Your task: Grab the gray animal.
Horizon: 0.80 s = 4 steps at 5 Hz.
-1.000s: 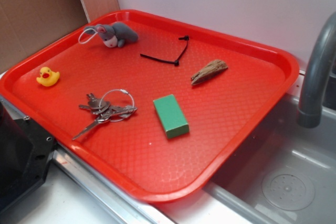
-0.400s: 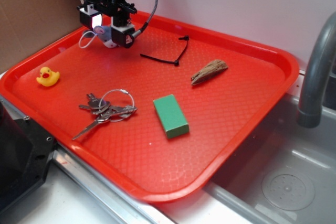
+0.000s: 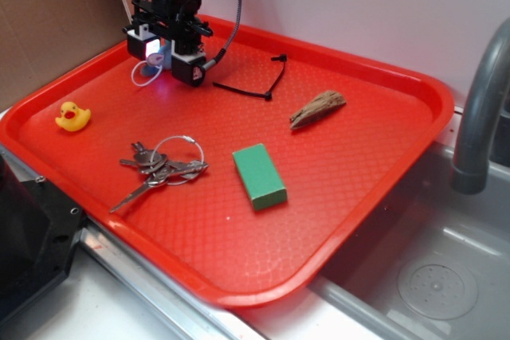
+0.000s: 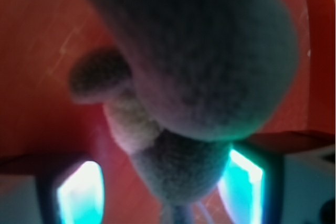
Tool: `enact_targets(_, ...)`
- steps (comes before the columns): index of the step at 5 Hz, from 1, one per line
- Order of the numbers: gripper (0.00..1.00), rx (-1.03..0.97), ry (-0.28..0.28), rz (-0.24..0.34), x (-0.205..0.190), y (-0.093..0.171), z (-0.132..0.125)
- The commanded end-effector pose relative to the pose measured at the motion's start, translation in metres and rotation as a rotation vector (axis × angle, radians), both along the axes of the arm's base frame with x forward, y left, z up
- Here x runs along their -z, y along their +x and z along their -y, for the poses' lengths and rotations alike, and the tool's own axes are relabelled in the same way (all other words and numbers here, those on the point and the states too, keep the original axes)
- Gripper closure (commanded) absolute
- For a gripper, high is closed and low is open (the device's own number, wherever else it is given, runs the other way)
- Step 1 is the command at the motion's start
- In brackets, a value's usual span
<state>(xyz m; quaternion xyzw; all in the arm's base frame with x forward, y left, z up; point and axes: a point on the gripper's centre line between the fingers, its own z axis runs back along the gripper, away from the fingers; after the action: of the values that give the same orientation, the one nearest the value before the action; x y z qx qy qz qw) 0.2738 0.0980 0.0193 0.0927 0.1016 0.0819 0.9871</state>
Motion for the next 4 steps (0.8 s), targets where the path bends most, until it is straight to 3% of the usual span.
enact_targets(1,1.0,-0.058,0.069,0.069,-0.062,0.001,-0.004)
enact_targets(2,1.0,-0.134,-0.031,0.154,-0.111,-0.013,0.018)
enact_targets(3,1.0,-0.214,-0.019,0.174,-0.161,-0.043,0.045)
enact_targets(4,1.0,-0.229,-0.042,0.207,-0.21,-0.062,0.051)
